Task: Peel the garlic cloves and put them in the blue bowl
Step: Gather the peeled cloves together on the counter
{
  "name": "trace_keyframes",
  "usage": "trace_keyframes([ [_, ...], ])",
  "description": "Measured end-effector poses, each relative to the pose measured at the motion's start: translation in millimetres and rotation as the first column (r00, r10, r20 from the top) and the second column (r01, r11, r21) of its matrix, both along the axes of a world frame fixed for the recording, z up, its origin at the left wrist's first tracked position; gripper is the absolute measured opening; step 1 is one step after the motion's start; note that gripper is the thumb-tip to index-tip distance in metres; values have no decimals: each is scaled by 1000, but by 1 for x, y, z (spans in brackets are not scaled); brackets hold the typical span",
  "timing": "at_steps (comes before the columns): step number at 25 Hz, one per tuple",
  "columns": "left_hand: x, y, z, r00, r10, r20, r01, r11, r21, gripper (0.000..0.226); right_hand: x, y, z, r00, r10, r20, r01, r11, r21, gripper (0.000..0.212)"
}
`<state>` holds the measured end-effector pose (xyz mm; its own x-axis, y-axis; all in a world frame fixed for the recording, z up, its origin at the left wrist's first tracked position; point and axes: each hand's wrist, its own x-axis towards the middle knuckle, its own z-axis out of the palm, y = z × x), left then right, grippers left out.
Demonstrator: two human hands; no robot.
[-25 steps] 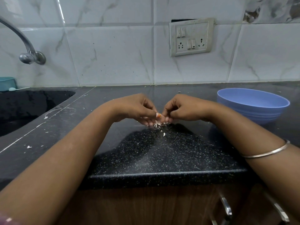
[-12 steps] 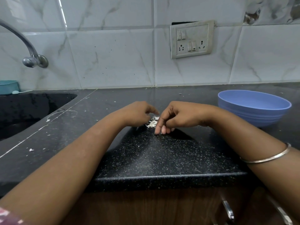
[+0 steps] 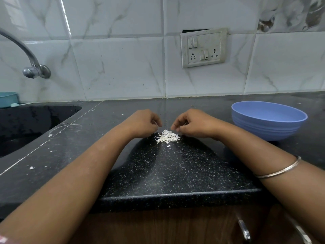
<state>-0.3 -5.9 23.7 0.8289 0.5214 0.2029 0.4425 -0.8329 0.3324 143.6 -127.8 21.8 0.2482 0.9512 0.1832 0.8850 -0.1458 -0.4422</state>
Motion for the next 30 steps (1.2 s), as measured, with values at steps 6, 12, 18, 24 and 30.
trace_keyframes([
  [6, 8, -16, 2, 982, -30, 187, 13, 995, 95, 22, -6, 2, 1, 999, 37, -29, -31, 980, 197, 17],
  [12, 9, -20, 0, 984, -34, 172, 8, 989, 149, 20, -3, 0, 2, 995, 79, -64, -68, 985, 161, 24],
  [18, 12, -13, -7, 974, -88, 209, 75, 995, 71, 28, 20, -1, 11, 990, -36, -136, 63, 977, 202, 35],
  [24, 17, -13, -15, 972, -94, 213, 94, 996, 10, 32, 44, 1, 5, 968, -249, -34, 249, 968, 12, 30],
  [30, 22, -17, -20, 984, -113, 135, 109, 993, 35, 34, 23, 5, -6, 964, 20, 264, 58, 957, -285, 47],
])
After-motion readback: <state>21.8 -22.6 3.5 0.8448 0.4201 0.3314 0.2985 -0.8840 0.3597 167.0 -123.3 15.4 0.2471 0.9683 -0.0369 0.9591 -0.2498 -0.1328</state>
